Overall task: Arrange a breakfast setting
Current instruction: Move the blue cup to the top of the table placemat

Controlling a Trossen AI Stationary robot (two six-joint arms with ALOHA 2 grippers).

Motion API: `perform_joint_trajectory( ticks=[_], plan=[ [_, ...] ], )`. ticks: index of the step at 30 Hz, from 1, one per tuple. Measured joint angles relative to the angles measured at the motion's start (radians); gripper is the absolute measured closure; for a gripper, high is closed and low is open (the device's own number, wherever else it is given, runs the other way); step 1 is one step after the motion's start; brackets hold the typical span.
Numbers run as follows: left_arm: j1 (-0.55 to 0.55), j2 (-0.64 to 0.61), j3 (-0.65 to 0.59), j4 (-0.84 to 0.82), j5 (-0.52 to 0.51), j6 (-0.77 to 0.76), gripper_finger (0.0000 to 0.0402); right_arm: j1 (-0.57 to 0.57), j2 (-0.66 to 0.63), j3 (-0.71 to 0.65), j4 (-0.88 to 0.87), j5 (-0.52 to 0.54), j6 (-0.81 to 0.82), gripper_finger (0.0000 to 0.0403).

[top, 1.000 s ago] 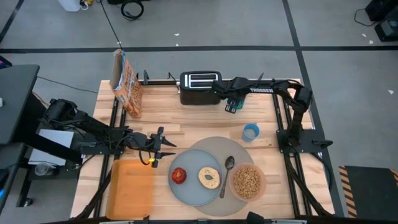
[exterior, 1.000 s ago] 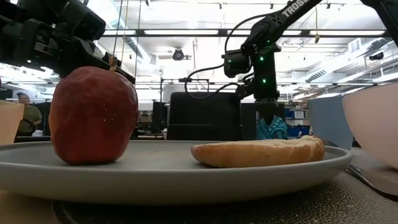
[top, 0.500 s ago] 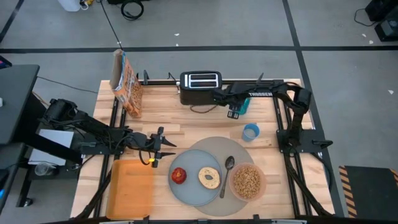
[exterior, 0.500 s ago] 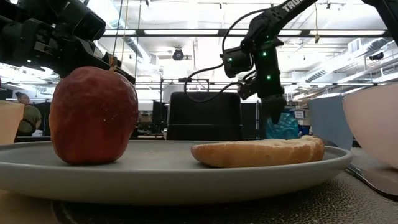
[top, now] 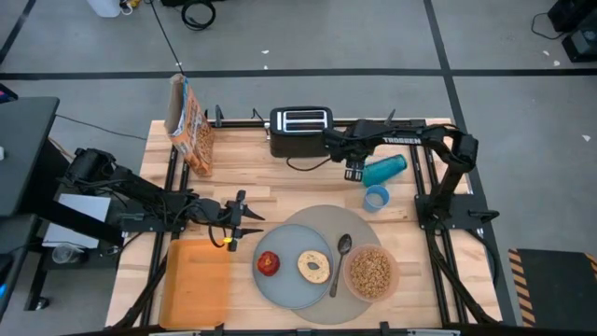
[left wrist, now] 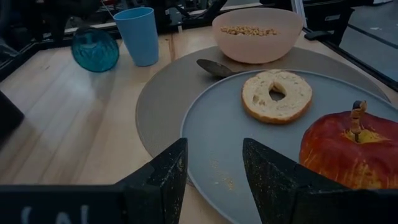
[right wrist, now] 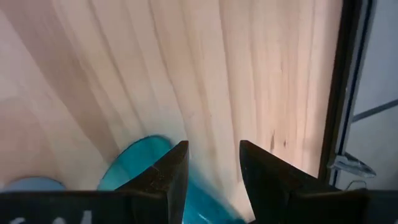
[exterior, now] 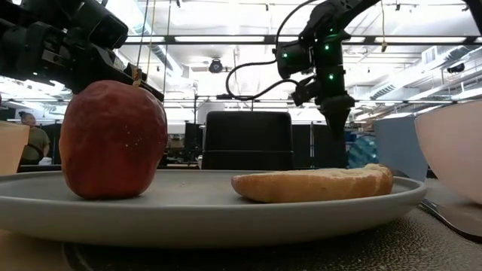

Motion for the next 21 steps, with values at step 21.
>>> perform_joint_trajectory(
  ticks=[21],
  plan=[
    [0.000, 0.009, 0.155, -0.111, -0.028, 0.059, 0.0239, 0.060, -0.007, 0.104, -0.330, -0.185, 0.332, 0.0150]
  ],
)
